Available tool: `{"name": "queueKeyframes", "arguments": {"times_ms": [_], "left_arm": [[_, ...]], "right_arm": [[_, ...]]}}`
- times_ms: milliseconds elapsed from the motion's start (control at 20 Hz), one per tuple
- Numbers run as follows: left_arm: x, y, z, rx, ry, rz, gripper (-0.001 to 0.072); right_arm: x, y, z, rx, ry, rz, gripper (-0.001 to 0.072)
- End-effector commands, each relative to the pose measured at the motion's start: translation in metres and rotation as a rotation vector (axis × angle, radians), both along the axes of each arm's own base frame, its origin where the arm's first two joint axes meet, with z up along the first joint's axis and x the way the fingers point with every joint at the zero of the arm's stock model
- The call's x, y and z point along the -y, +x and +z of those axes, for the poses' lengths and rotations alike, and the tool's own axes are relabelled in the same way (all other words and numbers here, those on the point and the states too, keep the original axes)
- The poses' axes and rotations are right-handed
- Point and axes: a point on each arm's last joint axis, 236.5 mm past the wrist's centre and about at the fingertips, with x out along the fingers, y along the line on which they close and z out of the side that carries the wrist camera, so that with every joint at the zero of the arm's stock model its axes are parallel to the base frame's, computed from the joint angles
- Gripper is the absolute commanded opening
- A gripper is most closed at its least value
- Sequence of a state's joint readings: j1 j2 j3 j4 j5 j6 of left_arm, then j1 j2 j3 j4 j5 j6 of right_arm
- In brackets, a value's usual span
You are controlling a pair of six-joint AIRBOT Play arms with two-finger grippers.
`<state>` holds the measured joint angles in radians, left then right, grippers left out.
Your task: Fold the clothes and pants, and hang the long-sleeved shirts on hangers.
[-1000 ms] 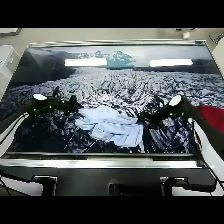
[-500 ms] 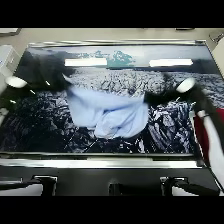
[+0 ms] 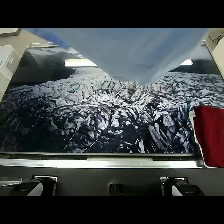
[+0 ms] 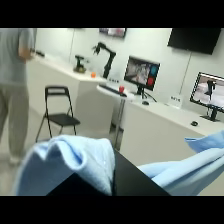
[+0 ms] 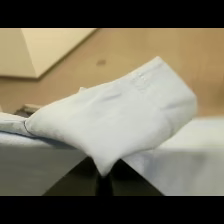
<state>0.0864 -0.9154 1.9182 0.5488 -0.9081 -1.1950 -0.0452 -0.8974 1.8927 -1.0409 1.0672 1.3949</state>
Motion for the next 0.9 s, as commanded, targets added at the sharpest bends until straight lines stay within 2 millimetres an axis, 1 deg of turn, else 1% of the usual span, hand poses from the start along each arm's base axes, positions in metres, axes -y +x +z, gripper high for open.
{"name": "queueKeyframes", "arguments": {"times_ms": [0, 50, 100, 150, 200, 250, 300, 350, 400, 450, 500, 550, 600, 650, 700, 750, 800, 850], "left_arm": [[-0.002, -0.096, 0.052, 0.254, 0.013, 0.063, 0.0023], [-0.003, -0.103, 0.056, 0.272, 0.005, 0.069, 0.0022], [-0.004, -0.101, 0.054, 0.265, 0.009, 0.075, 0.0023], [-0.007, -0.092, 0.049, 0.224, 0.0, 0.085, 0.0023], [-0.011, -0.077, 0.038, 0.166, -0.005, 0.1, 0.0023], [-0.015, -0.055, 0.02, 0.091, 0.012, 0.123, 0.0023], [-0.018, -0.032, -0.006, 0.013, 0.053, 0.141, 0.0023], [-0.021, -0.005, -0.037, -0.083, 0.091, 0.151, 0.0023], [-0.023, 0.025, -0.077, -0.197, 0.114, 0.149, 0.0023], [-0.026, 0.053, -0.116, -0.303, 0.115, 0.145, 0.0023], [-0.031, 0.084, -0.163, -0.418, 0.101, 0.149, 0.0023], [-0.039, 0.113, -0.208, -0.514, 0.08, 0.169, 0.0023], [-0.049, 0.142, -0.259, -0.611, 0.047, 0.203, 0.0023], [-0.06, 0.168, -0.309, -0.699, 0.015, 0.244, 0.0023], [-0.07, 0.187, -0.355, -0.777, -0.013, 0.282, 0.0023], [-0.078, 0.204, -0.401, -0.878, -0.067, 0.315, 0.0023], [-0.081, 0.214, -0.44, -0.981, -0.123, 0.332, 0.0023], [-0.079, 0.221, -0.476, -1.086, -0.174, 0.331, 0.0024]], "right_arm": [[0.001, -0.085, 0.058, 0.225, -0.003, -0.022, 0.0036], [0.0, -0.093, 0.061, 0.236, -0.005, -0.021, 0.0036], [0.0, -0.096, 0.061, 0.239, -0.005, -0.019, 0.0036], [0.0, -0.096, 0.06, 0.233, -0.009, -0.018, 0.0036], [0.0, -0.09, 0.052, 0.203, -0.022, -0.018, 0.0037], [-0.001, -0.079, 0.036, 0.138, -0.047, -0.016, 0.0037], [-0.002, -0.064, 0.011, 0.039, -0.08, -0.001, 0.0037], [-0.004, -0.046, -0.026, -0.107, -0.125, 0.02, 0.0036], [-0.002, -0.027, -0.066, -0.26, -0.166, 0.038, 0.0037], [0.001, -0.003, -0.107, -0.409, -0.192, 0.051, 0.0037], [0.002, 0.024, -0.142, -0.522, -0.192, 0.068, 0.0037], [0.004, 0.059, -0.178, -0.612, -0.171, 0.071, 0.0036], [0.004, 0.094, -0.211, -0.674, -0.142, 0.07, 0.0035], [0.002, 0.132, -0.25, -0.732, -0.092, 0.07, 0.0036], [-0.004, 0.166, -0.292, -0.8, -0.011, 0.079, 0.0036], [-0.011, 0.189, -0.332, -0.89, 0.087, 0.084, 0.0038], [-0.025, 0.204, -0.372, -1.003, 0.199, 0.111, 0.0038], [-0.038, 0.212, -0.403, -1.102, 0.301, 0.14, 0.0038]]}}
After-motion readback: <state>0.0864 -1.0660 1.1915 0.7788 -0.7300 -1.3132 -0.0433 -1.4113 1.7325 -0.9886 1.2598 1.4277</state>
